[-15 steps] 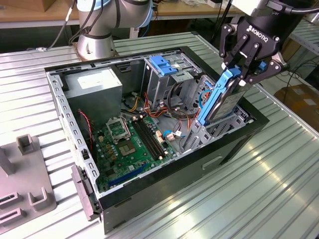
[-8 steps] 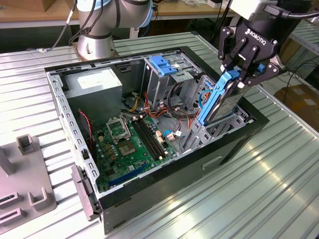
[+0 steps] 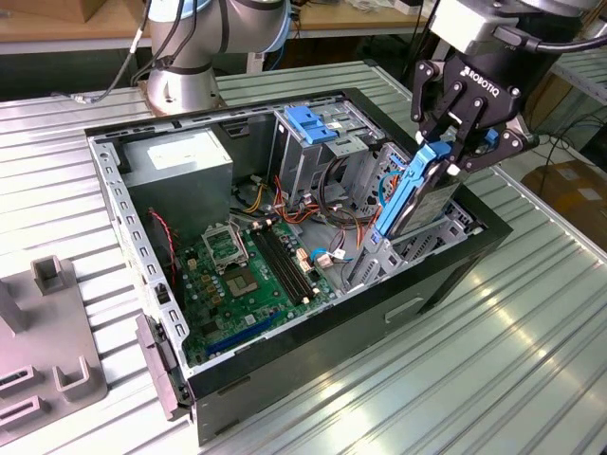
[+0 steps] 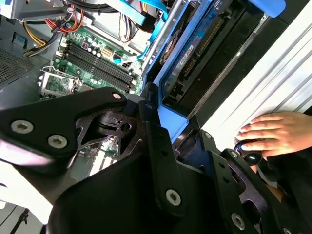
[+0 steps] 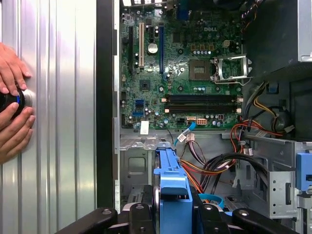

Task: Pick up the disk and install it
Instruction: 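Insert the disk into the insertion slot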

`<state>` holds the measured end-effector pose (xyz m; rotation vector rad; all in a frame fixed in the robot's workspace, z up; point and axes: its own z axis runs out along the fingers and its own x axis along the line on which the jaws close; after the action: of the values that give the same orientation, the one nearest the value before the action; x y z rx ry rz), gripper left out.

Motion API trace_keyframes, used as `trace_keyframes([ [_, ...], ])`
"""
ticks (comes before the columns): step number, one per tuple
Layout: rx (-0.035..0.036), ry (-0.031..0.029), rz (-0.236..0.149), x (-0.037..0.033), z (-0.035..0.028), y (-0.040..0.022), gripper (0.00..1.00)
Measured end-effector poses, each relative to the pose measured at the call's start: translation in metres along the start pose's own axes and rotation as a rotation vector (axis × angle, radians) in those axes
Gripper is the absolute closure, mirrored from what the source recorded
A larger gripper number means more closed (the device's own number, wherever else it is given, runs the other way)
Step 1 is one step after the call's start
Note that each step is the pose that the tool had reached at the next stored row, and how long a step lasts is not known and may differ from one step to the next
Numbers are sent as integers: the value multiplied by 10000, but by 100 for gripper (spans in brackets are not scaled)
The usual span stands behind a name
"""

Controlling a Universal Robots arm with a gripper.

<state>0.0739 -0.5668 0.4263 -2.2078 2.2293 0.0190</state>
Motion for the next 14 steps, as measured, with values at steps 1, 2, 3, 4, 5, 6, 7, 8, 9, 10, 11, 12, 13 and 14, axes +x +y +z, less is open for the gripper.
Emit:
trace_keyframes([
  [1,0,0,0,0,12,0,63],
  [2,0,1,0,0,26,0,63],
  [3,0,1,0,0,37,0,63],
  [4,0,0,0,1,50,-1,63],
  [5,0,0,0,1,61,-1,63],
  [6,0,2,0,1,75,-1,63],
  [7,0,1,0,1,86,-1,63],
  [8,0,0,0,1,102,-1,63],
  [9,0,0,0,1,112,-1,63],
  [10,0,1,0,1,127,-1,63],
  [11,0,1,1,1,138,-1,63],
  [12,0,1,0,2,151,-1,63],
  [13,0,1,0,2,163,-2,63],
  [14,0,1,0,2,178,-2,63],
])
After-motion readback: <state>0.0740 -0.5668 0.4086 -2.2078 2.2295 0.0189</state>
